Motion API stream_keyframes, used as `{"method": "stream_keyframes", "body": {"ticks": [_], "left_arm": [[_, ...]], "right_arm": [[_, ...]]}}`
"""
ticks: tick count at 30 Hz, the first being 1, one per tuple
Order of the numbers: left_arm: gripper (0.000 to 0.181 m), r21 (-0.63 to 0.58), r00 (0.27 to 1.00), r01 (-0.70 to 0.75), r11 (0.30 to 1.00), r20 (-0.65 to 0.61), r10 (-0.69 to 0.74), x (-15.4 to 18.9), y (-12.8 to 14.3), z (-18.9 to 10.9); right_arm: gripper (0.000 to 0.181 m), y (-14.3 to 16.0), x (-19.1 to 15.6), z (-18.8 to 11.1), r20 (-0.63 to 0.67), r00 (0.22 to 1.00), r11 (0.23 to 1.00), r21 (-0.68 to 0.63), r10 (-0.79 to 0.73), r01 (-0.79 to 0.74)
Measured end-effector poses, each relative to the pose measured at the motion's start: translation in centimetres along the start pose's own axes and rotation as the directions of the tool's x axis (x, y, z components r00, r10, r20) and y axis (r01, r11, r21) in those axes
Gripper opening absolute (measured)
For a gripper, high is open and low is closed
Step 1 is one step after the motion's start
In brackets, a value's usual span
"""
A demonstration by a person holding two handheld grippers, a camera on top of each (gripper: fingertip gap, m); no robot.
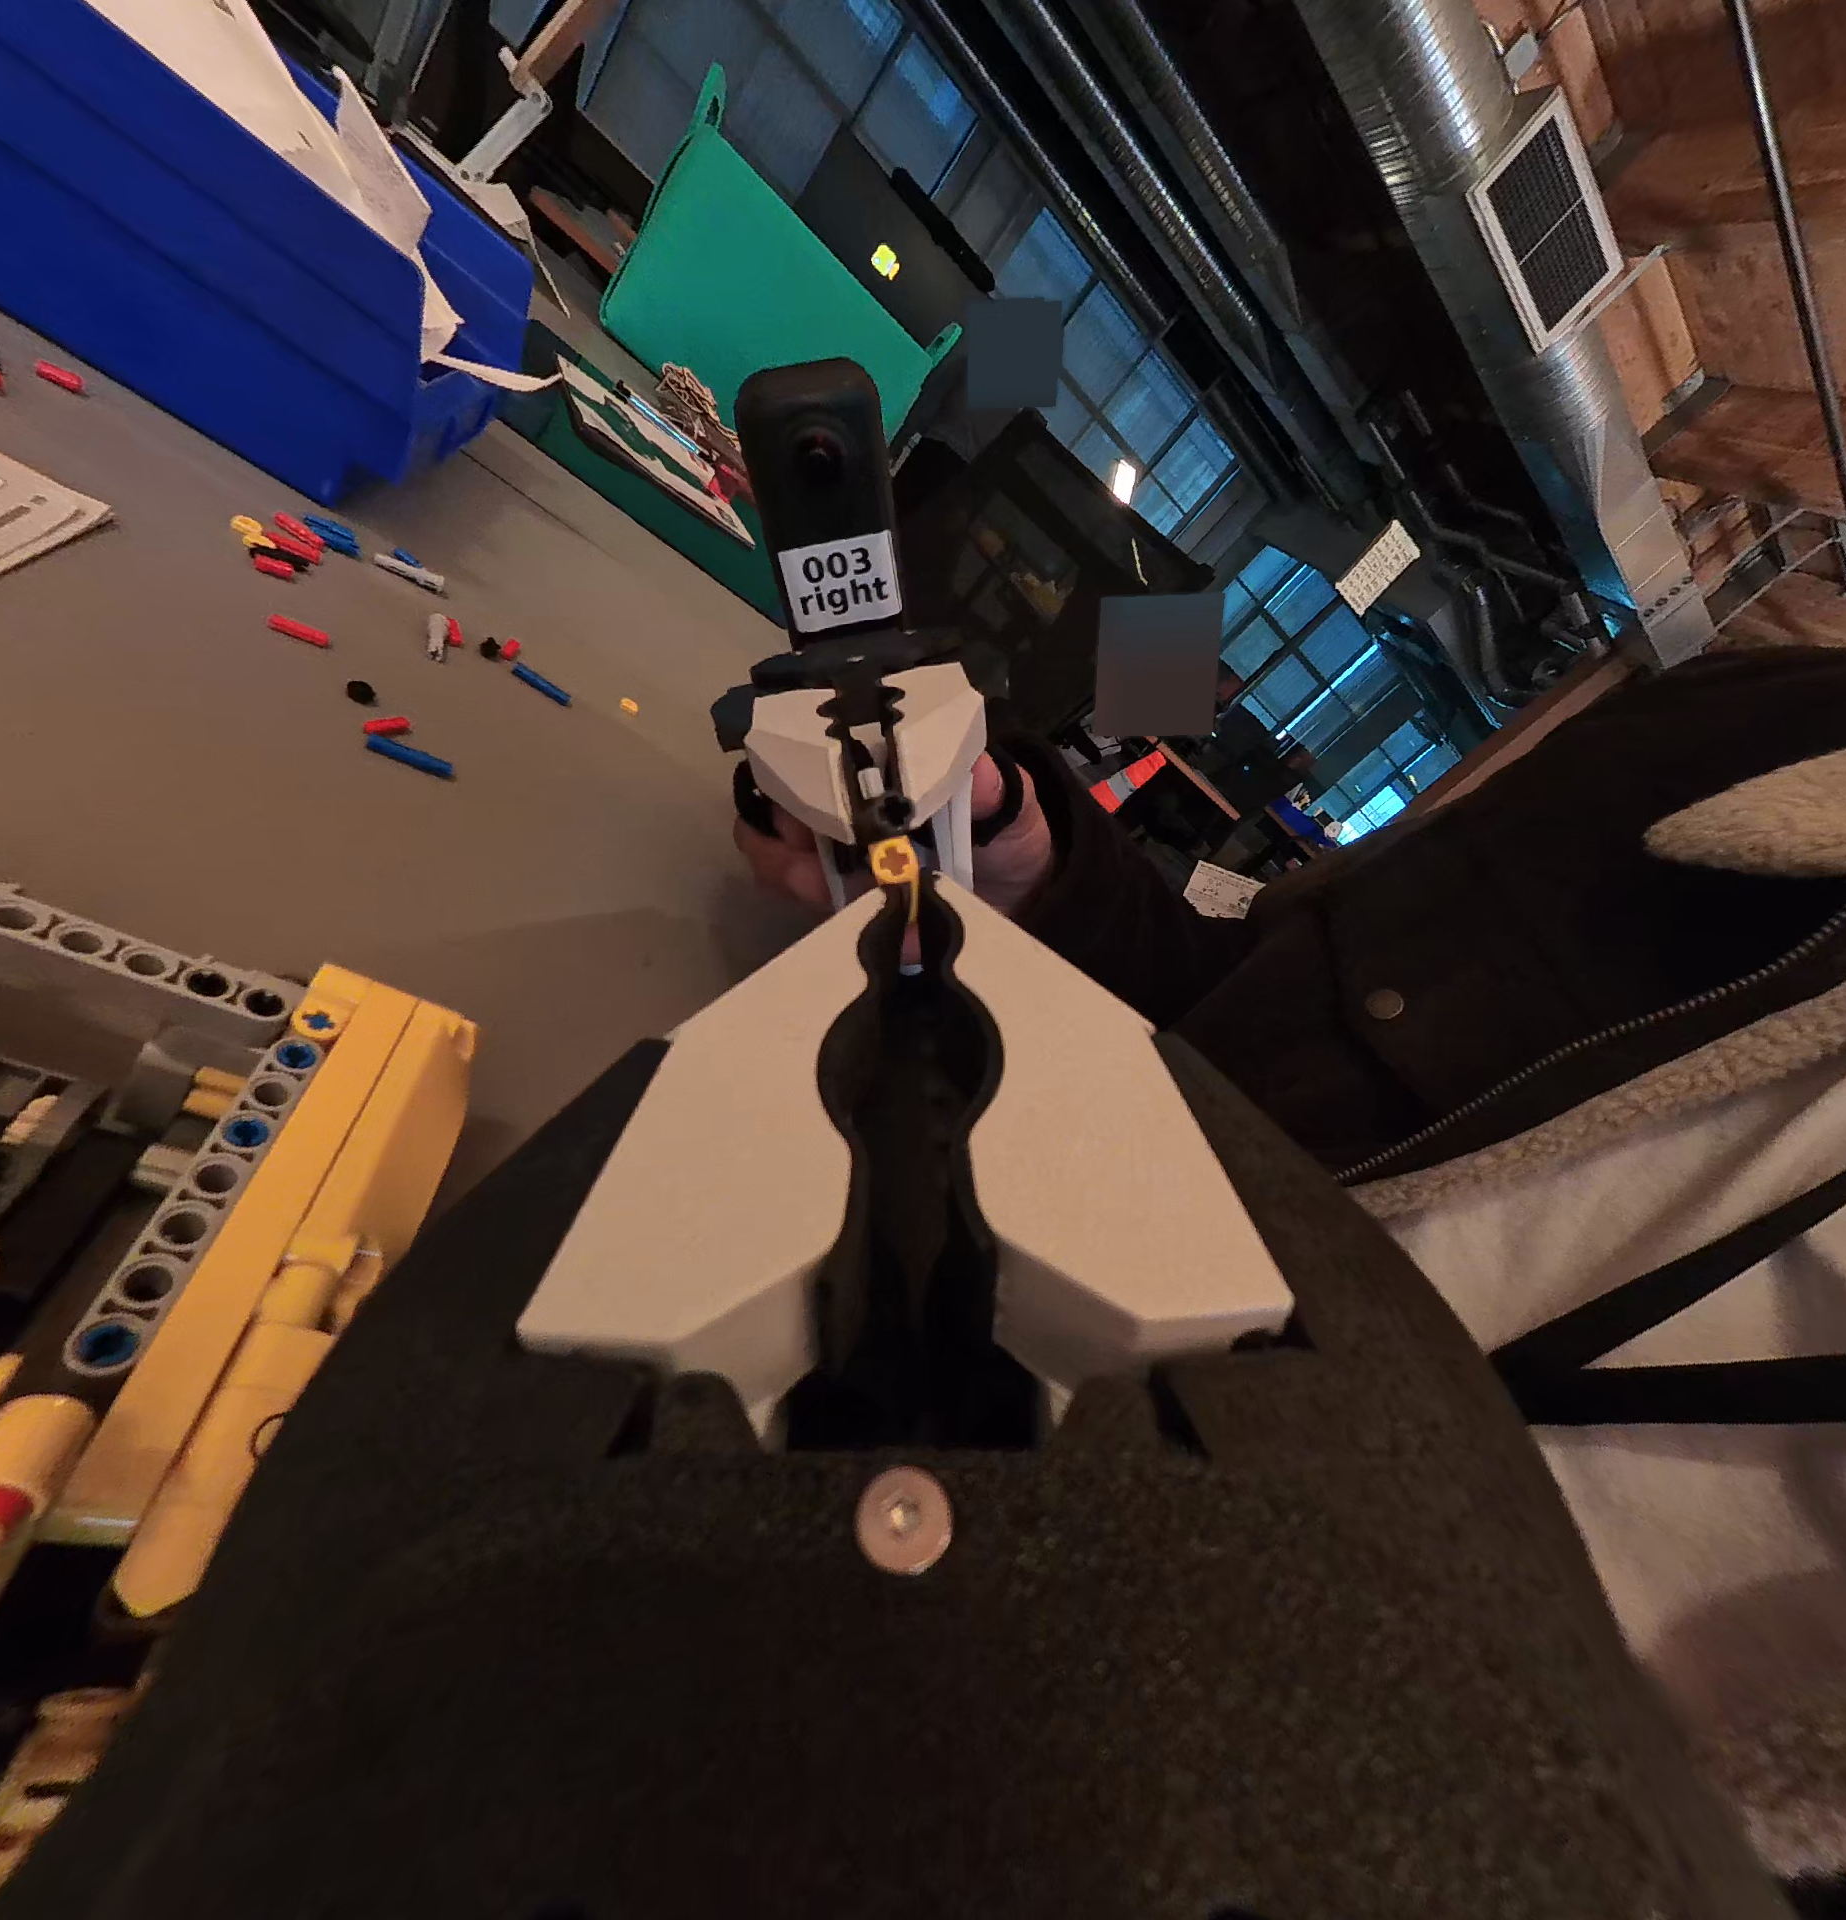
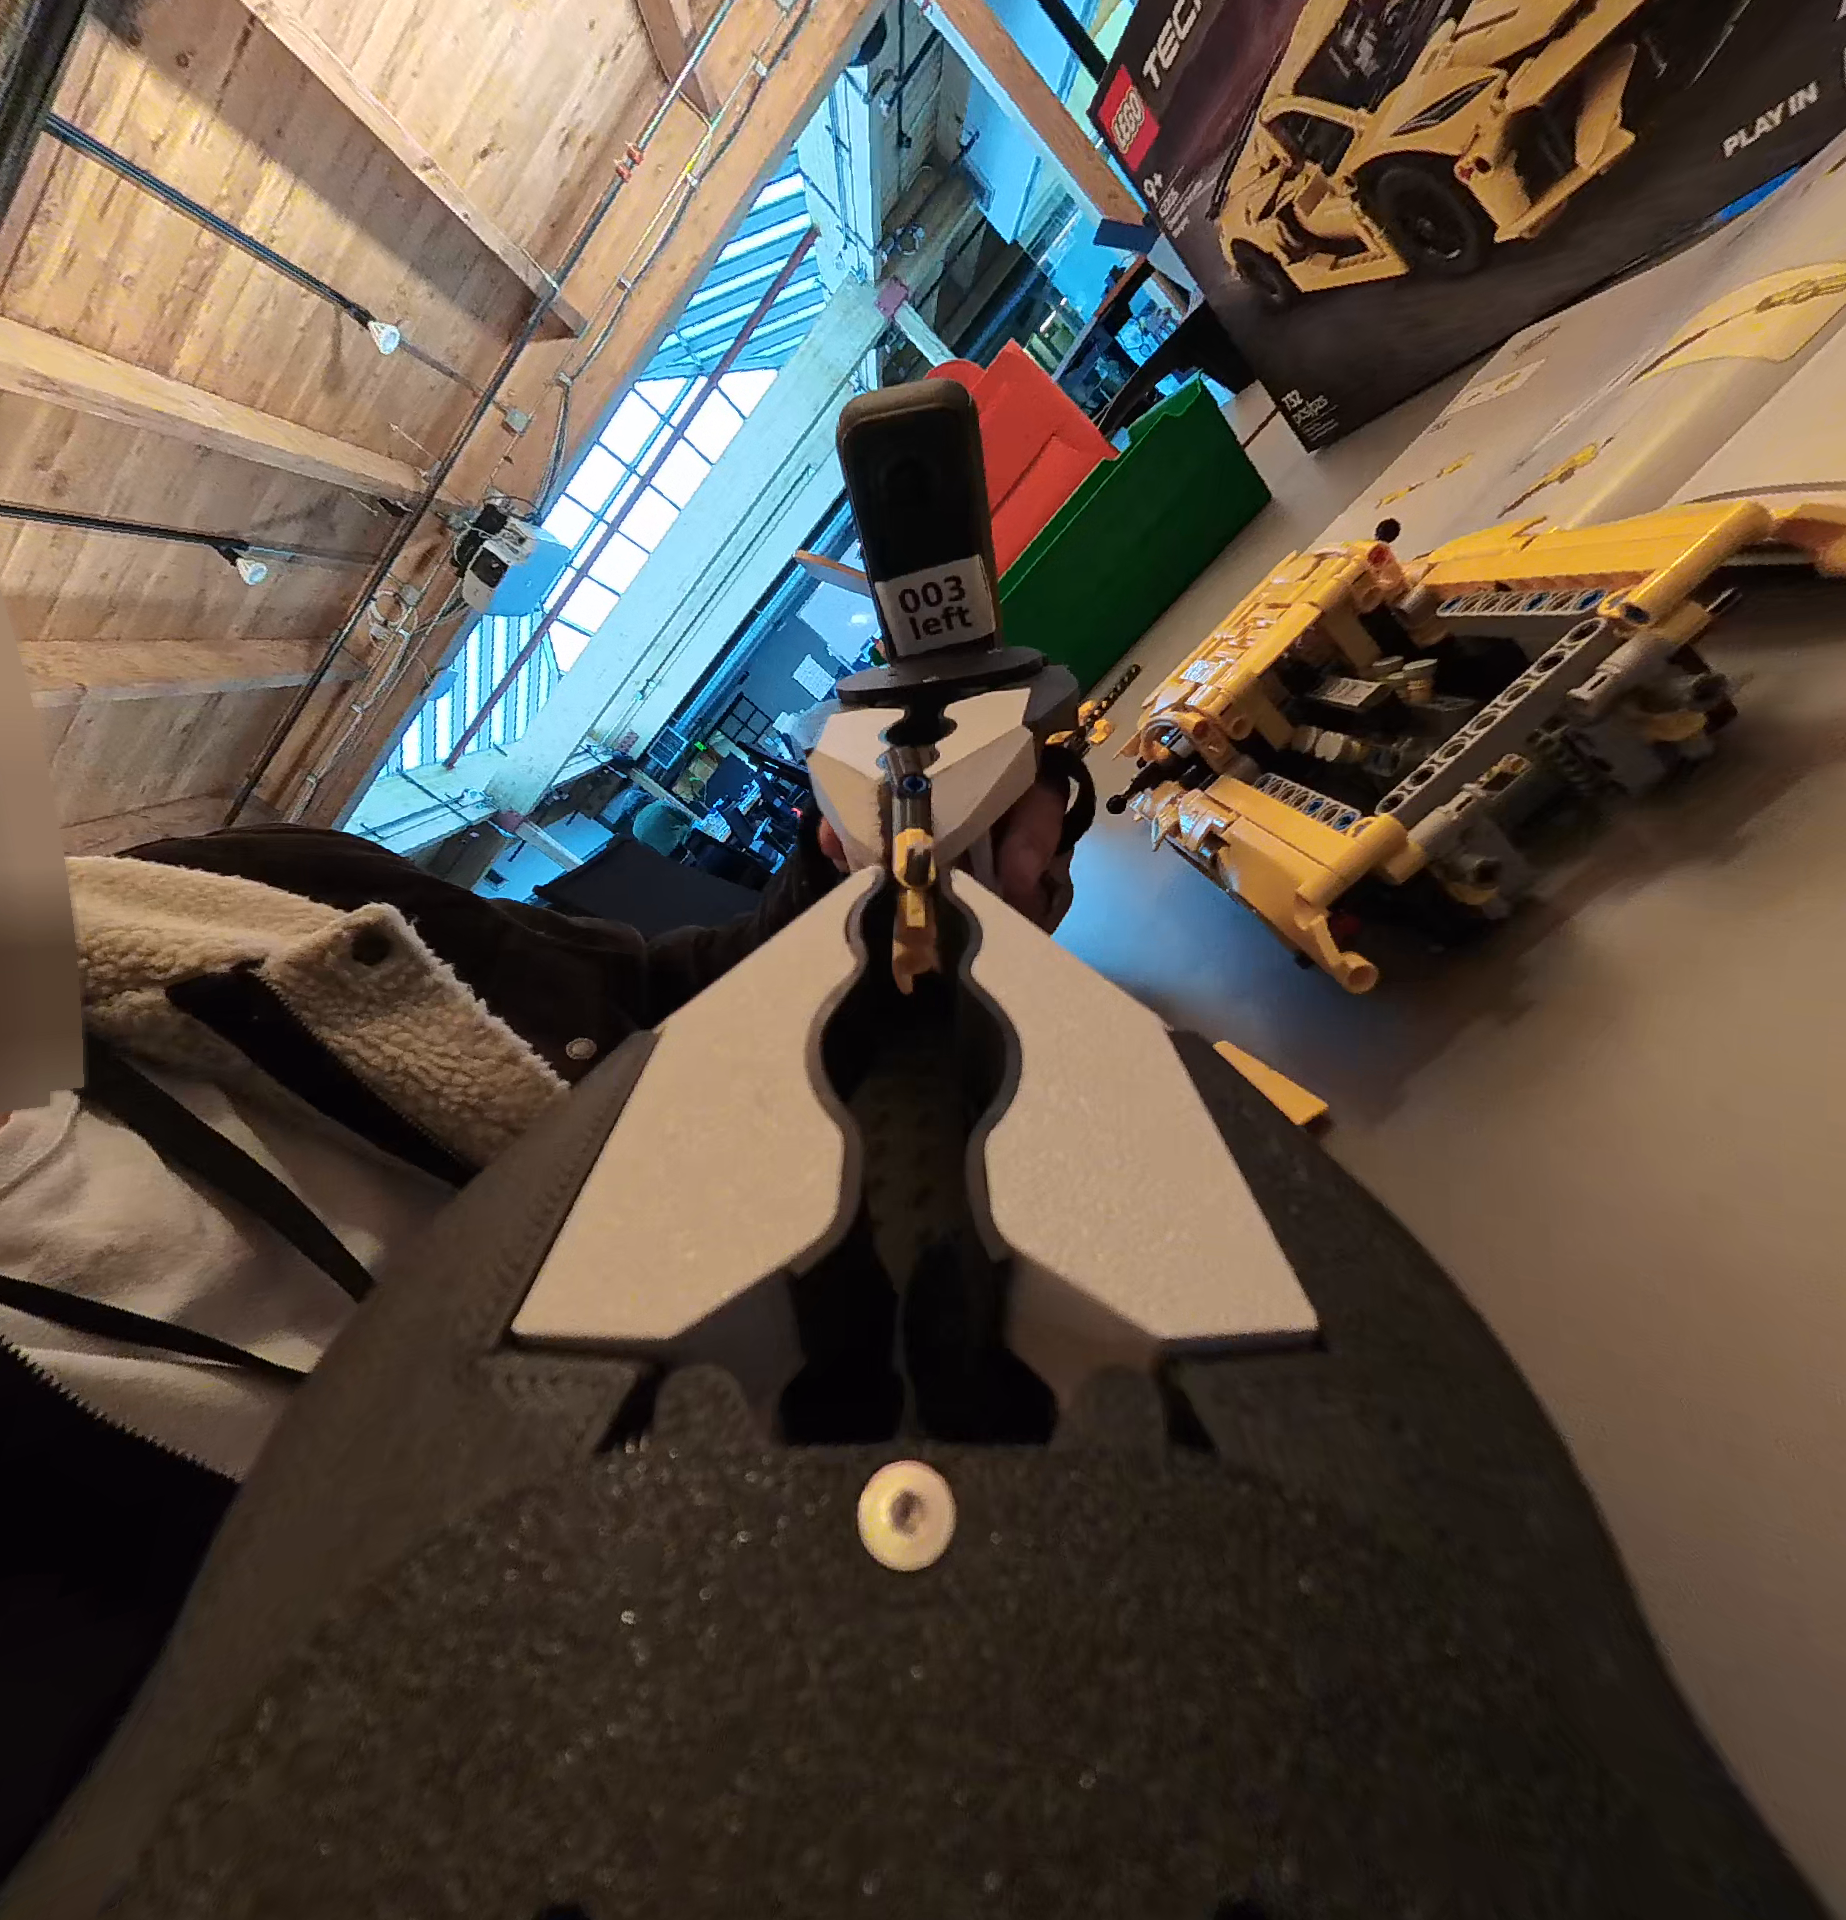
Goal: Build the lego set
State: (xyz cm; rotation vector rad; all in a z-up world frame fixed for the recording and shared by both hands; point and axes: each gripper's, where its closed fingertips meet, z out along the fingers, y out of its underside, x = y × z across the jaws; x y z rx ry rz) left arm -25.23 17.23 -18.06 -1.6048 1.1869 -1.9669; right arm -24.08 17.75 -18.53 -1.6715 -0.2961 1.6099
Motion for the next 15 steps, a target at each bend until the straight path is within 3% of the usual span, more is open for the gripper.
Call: {"method": "stream_keyframes", "body": {"ticks": [15], "left_arm": [[0.000, 0.027, 0.998, -0.018, 0.999, 0.052, 0.017, -1.0, -0.7, -1.0]], "right_arm": [[0.007, -2.7, 1.3, -2.6, -0.024, 0.998, 0.984, 0.169, 0.066, -0.061]]}}
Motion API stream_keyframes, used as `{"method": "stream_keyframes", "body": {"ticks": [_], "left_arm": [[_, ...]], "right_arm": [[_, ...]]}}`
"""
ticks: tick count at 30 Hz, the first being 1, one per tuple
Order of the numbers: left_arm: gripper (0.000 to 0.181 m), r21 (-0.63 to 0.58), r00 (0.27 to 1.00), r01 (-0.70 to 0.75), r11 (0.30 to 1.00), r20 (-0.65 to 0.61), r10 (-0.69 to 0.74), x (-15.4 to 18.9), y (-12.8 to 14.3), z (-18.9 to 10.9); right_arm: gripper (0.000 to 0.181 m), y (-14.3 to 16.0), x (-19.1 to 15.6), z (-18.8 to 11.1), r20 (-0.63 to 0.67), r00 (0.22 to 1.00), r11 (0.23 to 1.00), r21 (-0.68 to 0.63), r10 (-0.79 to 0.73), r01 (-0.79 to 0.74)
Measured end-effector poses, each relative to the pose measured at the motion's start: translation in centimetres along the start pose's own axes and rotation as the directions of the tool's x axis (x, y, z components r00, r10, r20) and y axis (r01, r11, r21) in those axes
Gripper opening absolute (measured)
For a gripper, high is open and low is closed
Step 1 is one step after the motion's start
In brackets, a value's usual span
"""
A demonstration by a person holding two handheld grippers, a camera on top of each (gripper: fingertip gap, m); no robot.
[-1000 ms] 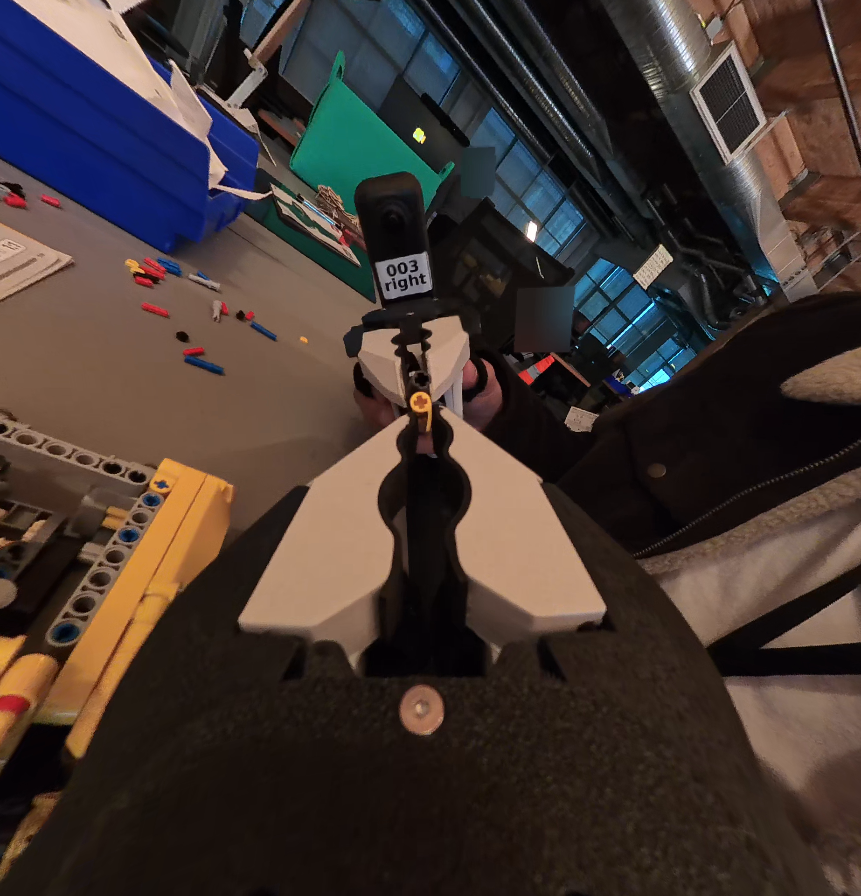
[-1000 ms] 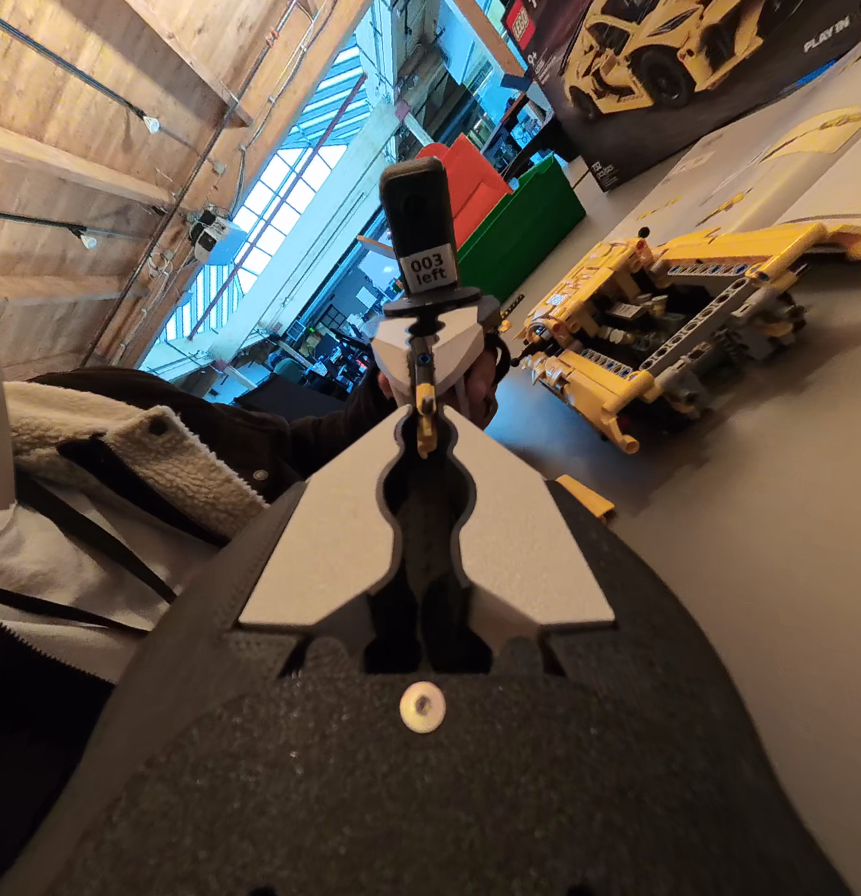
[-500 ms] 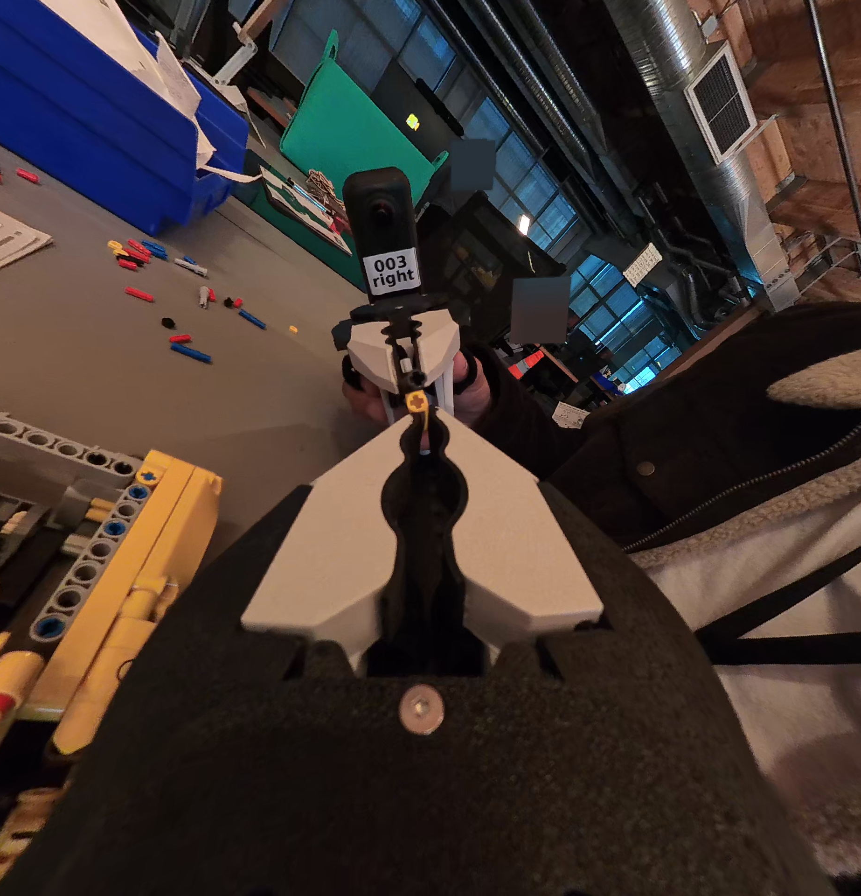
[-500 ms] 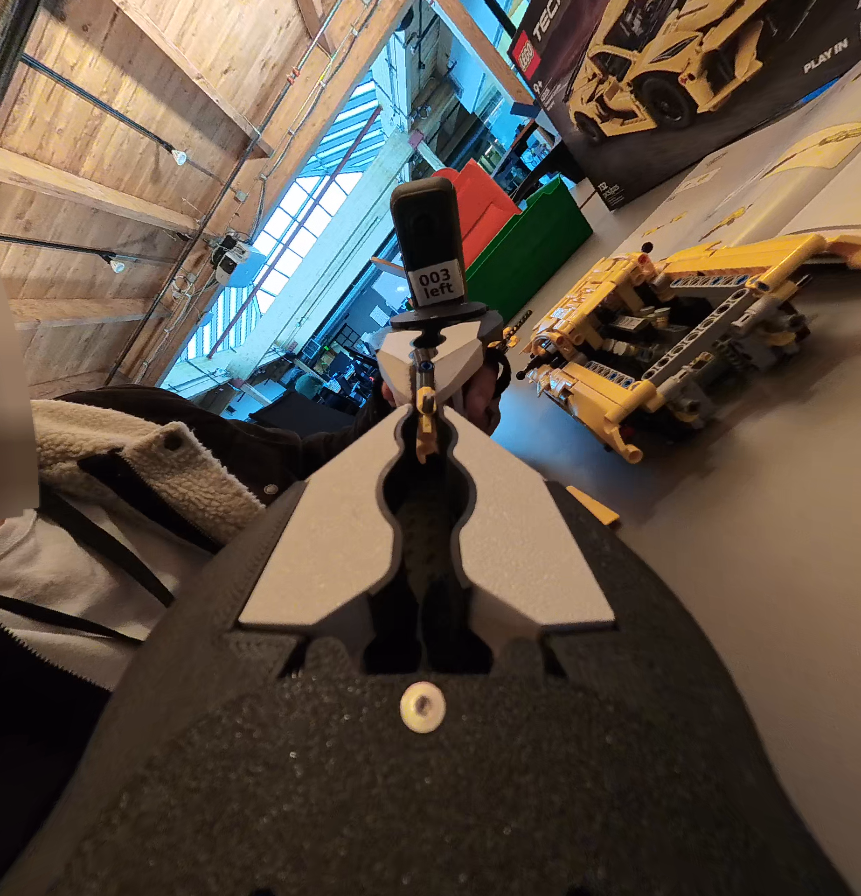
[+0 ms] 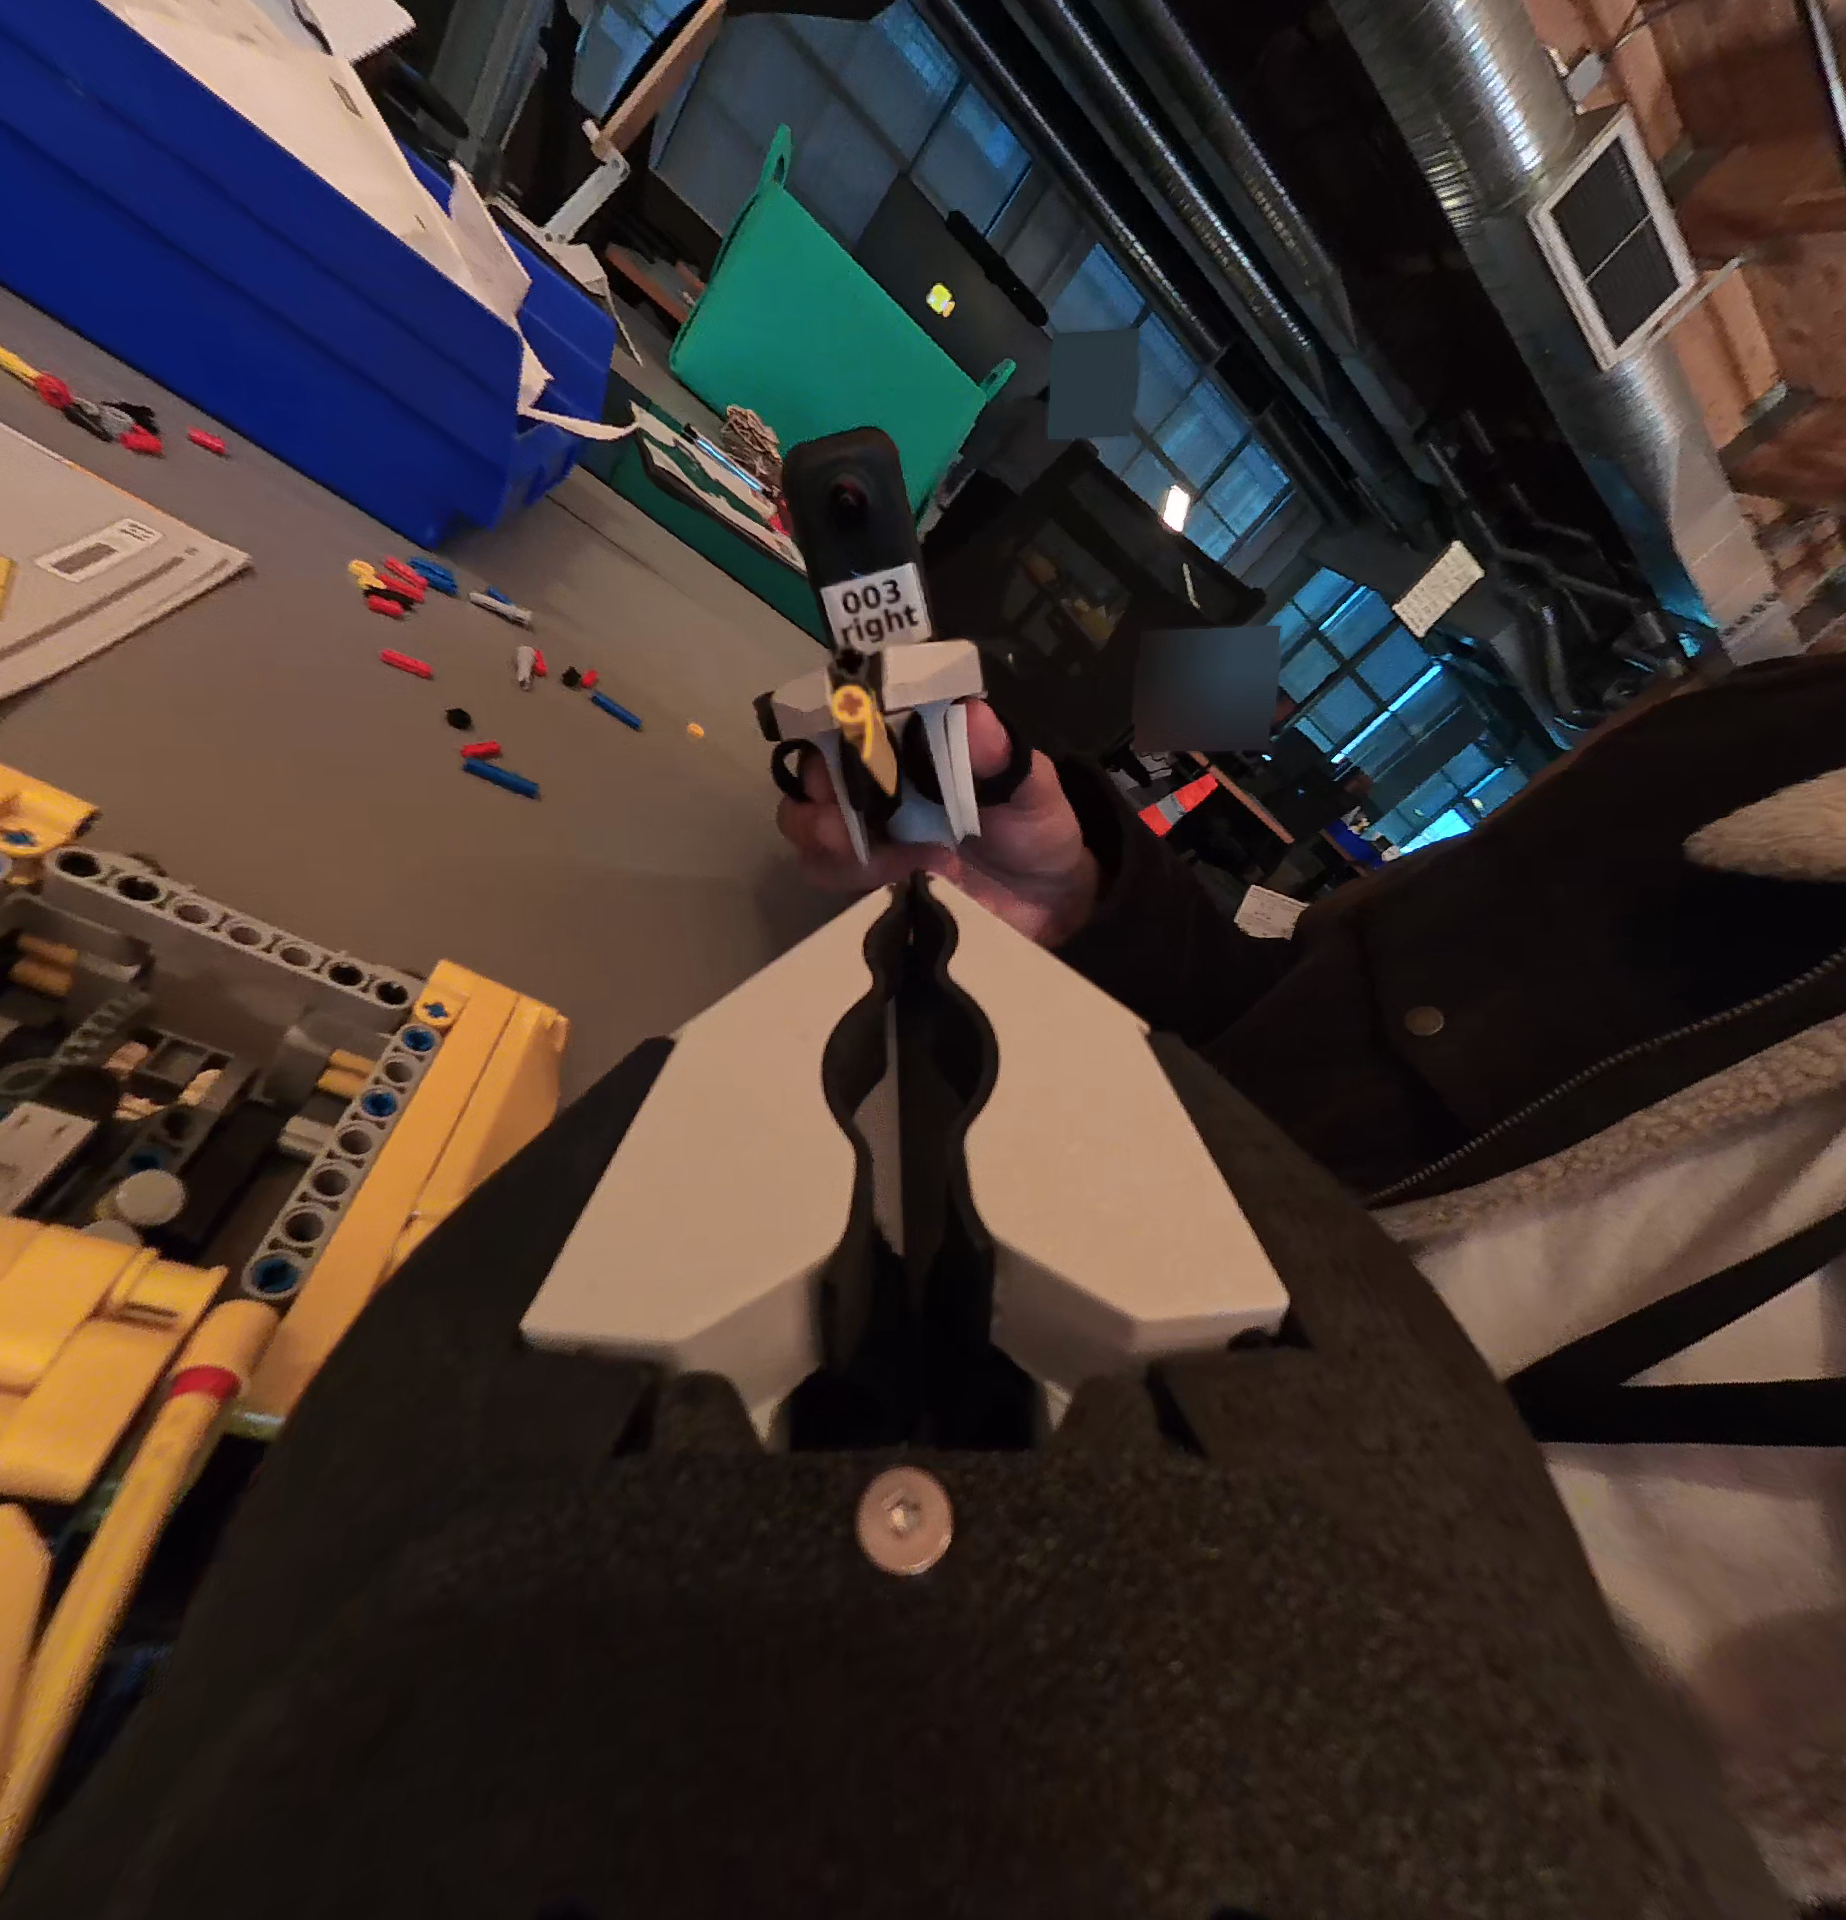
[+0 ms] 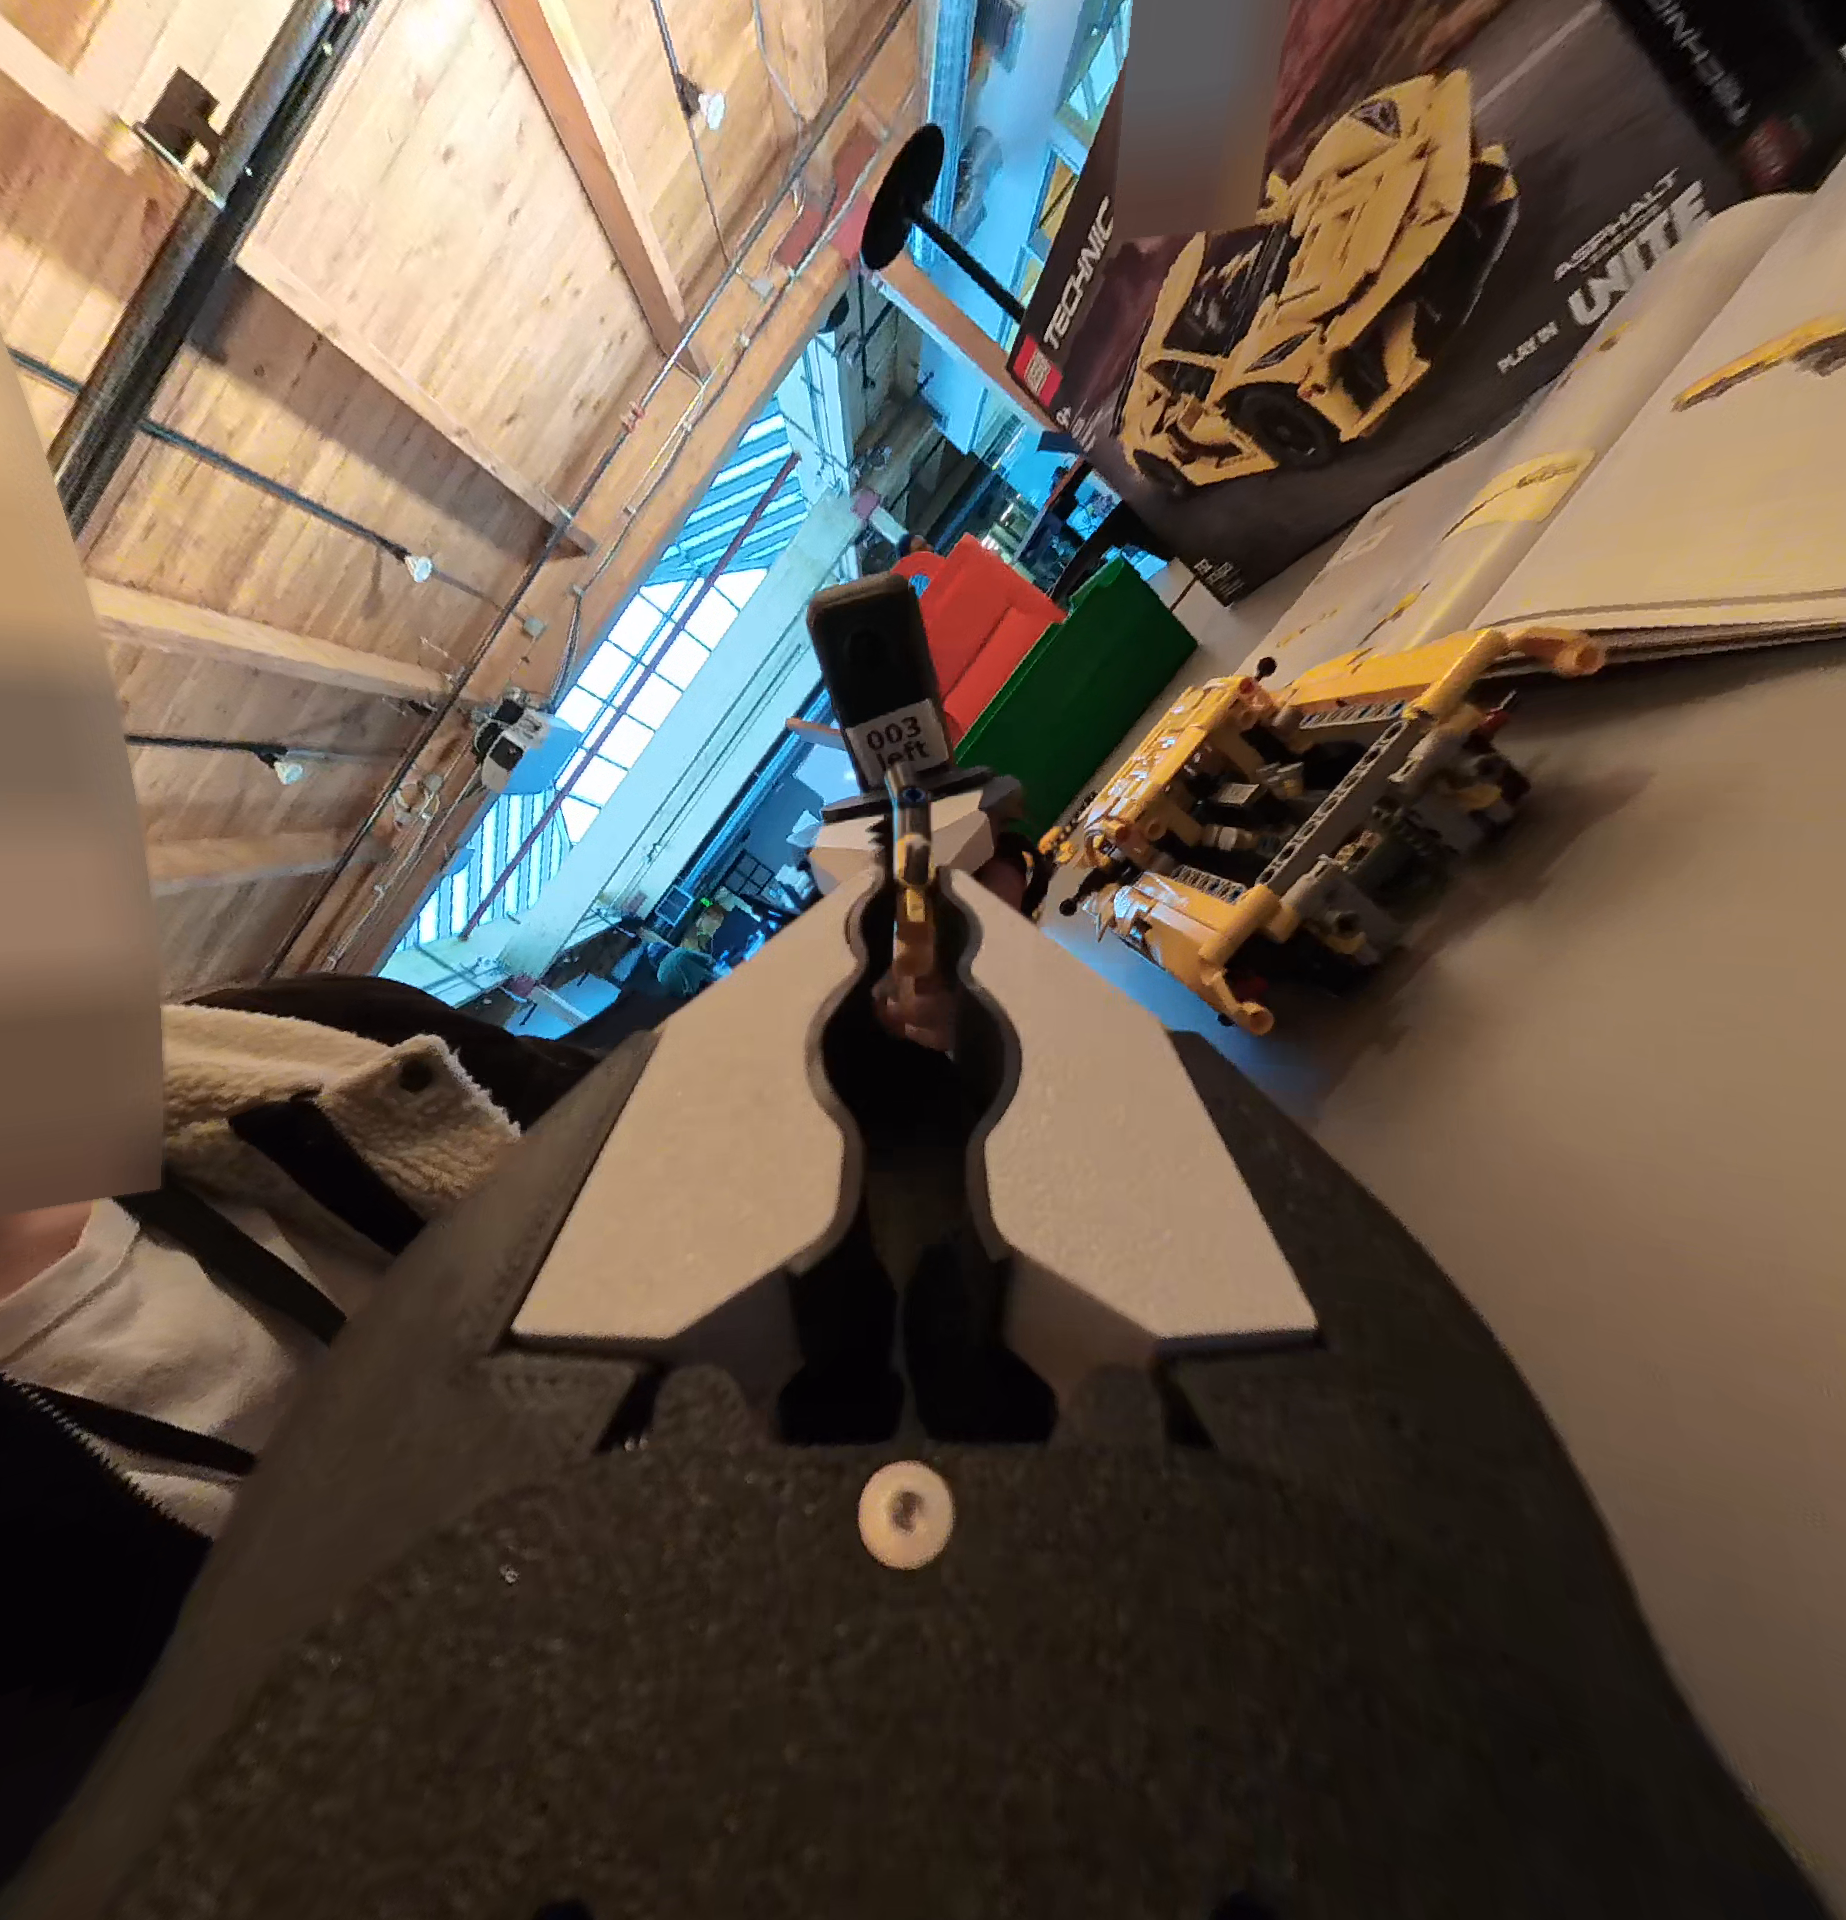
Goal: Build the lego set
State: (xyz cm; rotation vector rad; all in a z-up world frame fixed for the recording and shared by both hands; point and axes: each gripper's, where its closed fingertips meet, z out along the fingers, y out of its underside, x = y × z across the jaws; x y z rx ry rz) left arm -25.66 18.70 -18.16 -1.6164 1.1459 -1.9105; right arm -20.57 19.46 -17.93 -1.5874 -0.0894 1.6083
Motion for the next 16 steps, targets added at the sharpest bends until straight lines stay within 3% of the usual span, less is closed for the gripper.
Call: {"method": "stream_keyframes", "body": {"ticks": [8, 11, 16], "left_arm": [[0.000, 0.029, 0.999, -0.001, 1.000, 0.047, -0.001, -0.9, -0.5, -0.4], [0.000, 0.032, 0.999, 0.000, 0.999, 0.050, -0.002, -1.0, -0.6, -0.5], [0.000, 0.038, 0.998, 0.011, 0.999, 0.056, -0.013, -1.2, -0.7, -0.6]], "right_arm": [[0.007, -0.1, 0.8, -0.2, -0.040, 0.999, 1.000, 0.010, 0.017, -0.016], [0.006, -0.8, 2.7, -1.2, -0.198, 0.979, 0.998, 0.036, -0.049, 0.058], [0.006, -2.4, 5.7, -4.3, -0.484, 0.866, 0.982, 0.062, -0.125, 0.176]]}}
